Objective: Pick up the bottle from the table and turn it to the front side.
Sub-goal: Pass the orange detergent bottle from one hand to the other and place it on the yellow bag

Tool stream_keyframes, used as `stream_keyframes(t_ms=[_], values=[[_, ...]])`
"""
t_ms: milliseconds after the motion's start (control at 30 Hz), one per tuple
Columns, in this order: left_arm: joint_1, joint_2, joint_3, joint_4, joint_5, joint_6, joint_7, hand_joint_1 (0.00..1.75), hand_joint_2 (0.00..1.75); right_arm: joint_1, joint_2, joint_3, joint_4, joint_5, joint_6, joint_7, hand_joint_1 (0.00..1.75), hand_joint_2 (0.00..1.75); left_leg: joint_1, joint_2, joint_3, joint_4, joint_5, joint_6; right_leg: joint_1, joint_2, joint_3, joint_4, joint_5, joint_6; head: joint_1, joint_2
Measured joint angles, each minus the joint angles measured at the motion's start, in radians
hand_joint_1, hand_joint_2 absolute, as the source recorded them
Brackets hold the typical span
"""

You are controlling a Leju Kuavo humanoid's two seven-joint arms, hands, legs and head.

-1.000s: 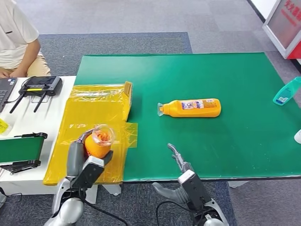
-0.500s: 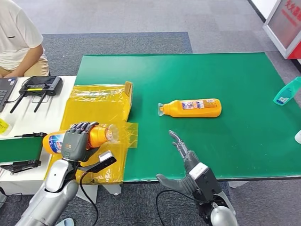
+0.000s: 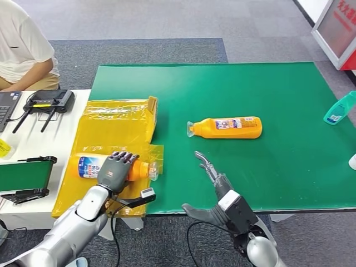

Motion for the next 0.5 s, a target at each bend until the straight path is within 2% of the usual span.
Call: stream_keyframes(t_ms=[300, 433, 500], values=[[-0.067, -0.035, -0.019, 0.073, 0.060, -0.028, -0.001, 1.75, 1.75, -0.005, -0.001, 0.008, 0.004, -0.003, 0.000, -0.001, 0.00, 1.75, 0.000, 0.000, 0.000, 0.000, 0.001, 0.000, 0.000, 0.000, -0.001, 0.000, 0.002, 0.001, 0.000, 0.000], [-0.073, -0.045, -0.019, 0.078, 0.102, -0.023, -0.020, 0.00, 1.75, -0.003, -0.001, 0.009, 0.004, -0.003, -0.004, -0.001, 0.00, 1.75, 0.000, 0.000, 0.000, 0.000, 0.001, 0.000, 0.000, 0.000, -0.001, 0.000, 0.002, 0.001, 0.000, 0.000], [-0.073, -0.049, -0.019, 0.079, 0.121, -0.024, -0.030, 0.00, 1.75, -0.001, -0.001, 0.009, 0.004, -0.003, -0.007, -0.001, 0.00, 1.75, 0.000, 0.000, -0.001, 0.000, 0.001, 0.000, 0.000, 0.000, -0.001, 0.000, 0.002, 0.001, 0.000, 0.000]])
